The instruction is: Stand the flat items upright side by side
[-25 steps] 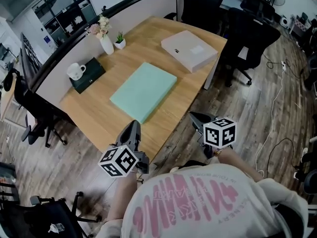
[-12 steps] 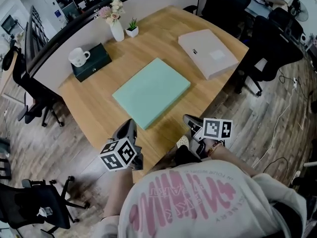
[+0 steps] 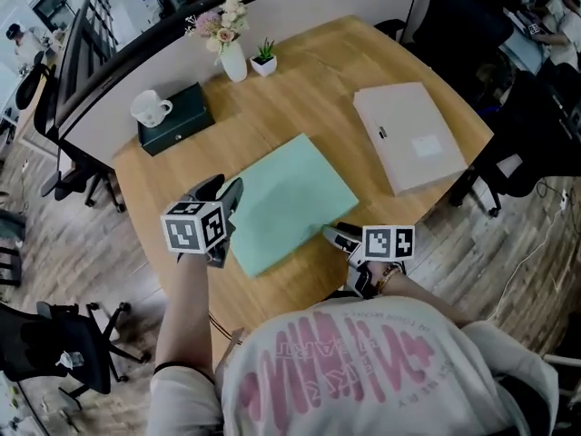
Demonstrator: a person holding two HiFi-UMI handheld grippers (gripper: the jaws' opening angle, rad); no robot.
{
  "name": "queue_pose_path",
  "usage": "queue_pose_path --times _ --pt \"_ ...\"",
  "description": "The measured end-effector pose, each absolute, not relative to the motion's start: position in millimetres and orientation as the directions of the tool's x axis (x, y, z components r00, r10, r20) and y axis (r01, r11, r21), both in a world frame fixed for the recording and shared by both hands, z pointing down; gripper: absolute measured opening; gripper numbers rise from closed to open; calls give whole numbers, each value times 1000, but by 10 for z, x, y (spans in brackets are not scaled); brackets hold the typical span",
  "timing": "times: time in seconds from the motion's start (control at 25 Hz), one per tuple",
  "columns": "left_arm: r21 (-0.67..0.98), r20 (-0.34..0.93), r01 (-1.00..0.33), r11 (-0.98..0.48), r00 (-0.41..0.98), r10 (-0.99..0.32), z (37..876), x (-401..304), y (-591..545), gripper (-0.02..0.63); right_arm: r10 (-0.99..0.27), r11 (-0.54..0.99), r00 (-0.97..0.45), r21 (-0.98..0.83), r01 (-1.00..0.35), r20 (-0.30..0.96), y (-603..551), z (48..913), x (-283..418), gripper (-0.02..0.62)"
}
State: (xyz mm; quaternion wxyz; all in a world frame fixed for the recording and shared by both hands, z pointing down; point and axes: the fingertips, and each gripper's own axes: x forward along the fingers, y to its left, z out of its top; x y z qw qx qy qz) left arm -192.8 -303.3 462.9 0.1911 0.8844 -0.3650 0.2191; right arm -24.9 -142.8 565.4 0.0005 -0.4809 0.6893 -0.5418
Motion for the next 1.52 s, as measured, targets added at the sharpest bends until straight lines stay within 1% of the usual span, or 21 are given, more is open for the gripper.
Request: queue_pose_path --times 0.08,0.12,0.2,0.24,0.32,0.36,0.44,0.48,0.52,0.64,0.68,0.72,0.8,0.84,0.88,0.96,1.04,1.16,1.24,1.36,1.52 --pt "143 578 -712 -688 624 -526 4736 -1742 -3161 228 -623 1 -577 -737 -675 528 -1538 5678 -257 260" --pt "120 596 -706 -698 613 -518 4789 -1662 -3238 241 -607 16 -591 -736 -677 531 -1588 5694 -252 276" --pt "113 636 -696 -709 599 -486 4930 -1517 -3413 274 -586 31 -614 -743 -669 529 -1706 5722 -210 279" --pt "132 669 -692 -710 590 -452 5037 -1463 -3498 306 -580 35 -623 -748 -663 525 -1775 5729 -183 279" --pt "155 754 -696 -701 542 -371 5313 -1442 -3631 397 -570 45 -637 -753 -656 520 -1893 5738 -131 279" --pt "143 793 -703 -696 502 -344 5456 -1479 -3679 420 -561 54 -641 -750 -660 523 -1931 5745 -108 279" --pt "115 840 -716 -688 440 -318 5700 -1588 -3743 426 -537 81 -646 -729 -680 543 -1978 5762 -73 281" --pt "127 846 -721 -681 437 -305 5786 -1629 -3757 432 -523 98 -647 -715 -692 555 -1995 5770 -60 281" --pt "160 842 -724 -670 455 -290 5840 -1652 -3762 439 -508 114 -648 -701 -704 568 -2012 5779 -51 281" --pt "274 818 -700 -660 530 -222 5872 -1638 -3682 425 -477 146 -648 -673 -725 594 -2047 5790 -29 313" --pt "292 819 -667 -685 544 -180 5866 -1593 -3596 410 -472 158 -644 -660 -734 603 -2058 5786 -13 318" --pt "305 824 -627 -717 551 -131 5860 -1532 -3490 368 -469 176 -634 -639 -749 615 -2076 5780 8 321" --pt "336 840 -553 -762 542 -24 5866 -1436 -3239 341 -467 224 -600 -570 -791 650 -2119 5775 55 384" --pt "371 844 -525 -766 535 41 5884 -1413 -3085 336 -467 243 -580 -534 -810 667 -2134 5783 77 420" --pt "416 840 -506 -756 532 107 5907 -1401 -2930 348 -467 255 -562 -505 -825 683 -2145 5798 101 444" --pt "486 817 -492 -722 549 176 5947 -1374 -2725 379 -464 258 -531 -465 -847 709 -2167 5846 156 449" --pt "498 793 -500 -708 593 139 5961 -1339 -2679 391 -459 246 -508 -445 -861 729 -2175 5890 179 460" --pt "488 759 -549 -679 650 20 5943 -1341 -2622 390 -480 212 -474 -426 -879 738 -2185 5901 137 474" --pt "469 762 -584 -662 647 -32 5922 -1404 -2525 391 -491 209 -454 -405 -890 744 -2169 5877 59 474" --pt "437 773 -616 -656 630 -77 5820 -1597 -2364 390 -494 255 -467 -391 -884 733 -2077 5787 -124 474" --pt "384 749 -644 -661 636 -186 5547 -1910 -2181 396 -575 306 -470 -357 -882 670 -2001 5508 -412 476"
